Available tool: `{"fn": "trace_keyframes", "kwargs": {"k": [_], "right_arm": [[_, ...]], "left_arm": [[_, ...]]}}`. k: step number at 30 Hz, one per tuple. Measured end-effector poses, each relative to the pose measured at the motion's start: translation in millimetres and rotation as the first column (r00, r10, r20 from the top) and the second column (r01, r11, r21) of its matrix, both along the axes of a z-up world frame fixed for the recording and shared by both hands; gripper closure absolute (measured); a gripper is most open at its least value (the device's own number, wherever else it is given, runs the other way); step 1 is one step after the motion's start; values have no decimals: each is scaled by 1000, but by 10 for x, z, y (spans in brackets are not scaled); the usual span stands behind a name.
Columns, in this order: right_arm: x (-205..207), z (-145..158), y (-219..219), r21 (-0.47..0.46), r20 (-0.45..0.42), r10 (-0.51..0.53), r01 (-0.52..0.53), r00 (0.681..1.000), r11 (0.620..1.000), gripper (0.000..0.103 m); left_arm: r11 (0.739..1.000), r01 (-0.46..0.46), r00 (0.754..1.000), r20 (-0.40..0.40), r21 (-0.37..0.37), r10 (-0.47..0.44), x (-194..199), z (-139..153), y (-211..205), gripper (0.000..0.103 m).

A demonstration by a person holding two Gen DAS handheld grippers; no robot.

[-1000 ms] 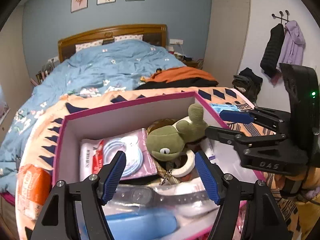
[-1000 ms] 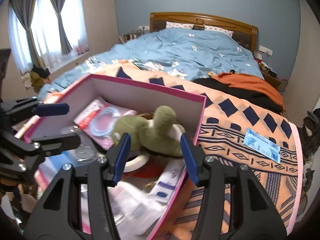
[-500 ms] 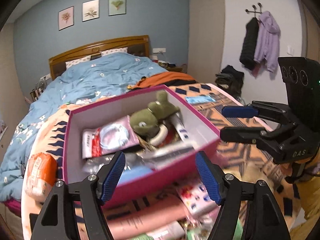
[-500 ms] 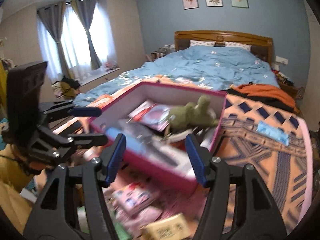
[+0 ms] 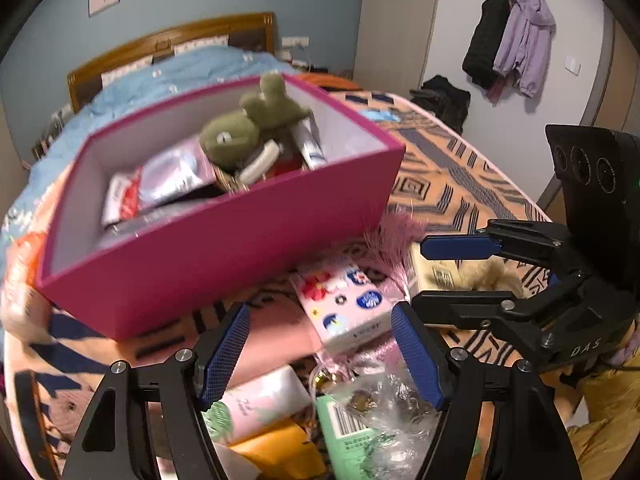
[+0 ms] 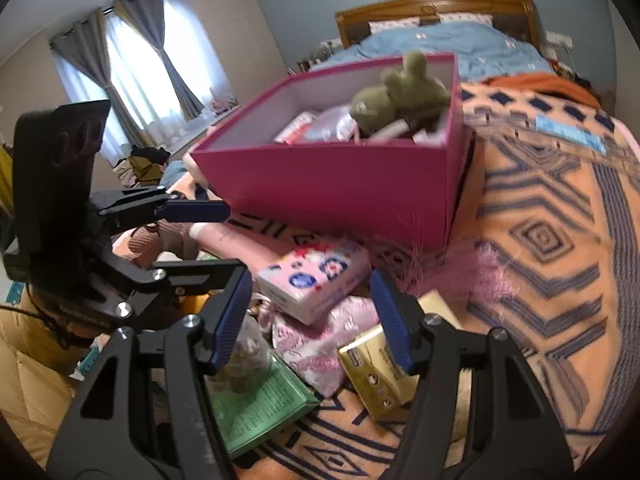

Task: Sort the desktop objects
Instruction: 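Move the left gripper out of the box toward the floral tissue pack, then close the left gripper on the pink floral tissue pack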

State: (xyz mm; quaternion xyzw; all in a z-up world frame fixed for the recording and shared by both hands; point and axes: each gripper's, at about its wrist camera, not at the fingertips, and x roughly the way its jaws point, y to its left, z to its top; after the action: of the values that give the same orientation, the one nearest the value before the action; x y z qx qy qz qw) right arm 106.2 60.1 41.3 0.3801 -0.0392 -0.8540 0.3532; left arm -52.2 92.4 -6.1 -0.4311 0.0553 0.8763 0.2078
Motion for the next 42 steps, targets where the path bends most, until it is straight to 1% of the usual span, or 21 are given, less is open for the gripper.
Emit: {"fn": "trace_keyframes", "kwargs": {"k": [3, 6, 14, 17, 19, 22, 26, 28, 32, 34, 37, 42], "right_arm": [[-10, -44, -4, 5, 9, -6, 6, 1000, 1000, 40], [-43, -64, 5, -7, 21, -12, 12, 1000, 1000, 40], [-132, -102, -13, -18, 45, -22, 23, 999, 1000, 40], [-134, -118, -12, -31, 56, -20, 22, 998, 999, 40], [-133, -122, -29, -30, 59, -16, 18, 998, 999, 40], [-134, -128, -55, -27, 59, -11, 12, 998, 1000, 40], [-160, -138, -53, -33, 67, -17, 19, 998, 999, 40], [-174, -147, -56, -35, 74, -18, 21, 997, 999, 40], [-210, -159, -68, -37, 85, -16, 19, 996, 999, 40], [-230, -169, -76, -38, 92, -15, 19, 996, 999, 40], [-267, -179, -91, -37, 98, -15, 19, 995, 999, 40], [-305, -182, -98, -50, 108, -12, 18, 994, 999, 40]], "left_arm": [[1000, -6, 999, 33, -10, 7, -12, -92, 24, 29], [1000, -15, 998, 62, 4, 15, -30, -162, 18, 29], [999, -45, 995, 89, 17, 43, -89, -216, -20, 30], [999, -42, 995, 93, 19, 40, -105, -222, -17, 32], [999, -43, 994, 102, 20, 41, -115, -230, -15, 37], [998, -48, 991, 130, 42, 42, -153, -249, -38, 38], [997, -47, 989, 146, 59, 38, -167, -259, -50, 40], [996, -41, 987, 157, 73, 30, -168, -266, -50, 45], [994, -29, 984, 176, 101, 11, -180, -278, -60, 48], [993, -30, 982, 189, 113, 8, -188, -289, -65, 52], [990, -36, 977, 213, 138, 6, -216, -304, -89, 54], [988, -30, 979, 205, 153, -1, -228, -281, -97, 56]]}}
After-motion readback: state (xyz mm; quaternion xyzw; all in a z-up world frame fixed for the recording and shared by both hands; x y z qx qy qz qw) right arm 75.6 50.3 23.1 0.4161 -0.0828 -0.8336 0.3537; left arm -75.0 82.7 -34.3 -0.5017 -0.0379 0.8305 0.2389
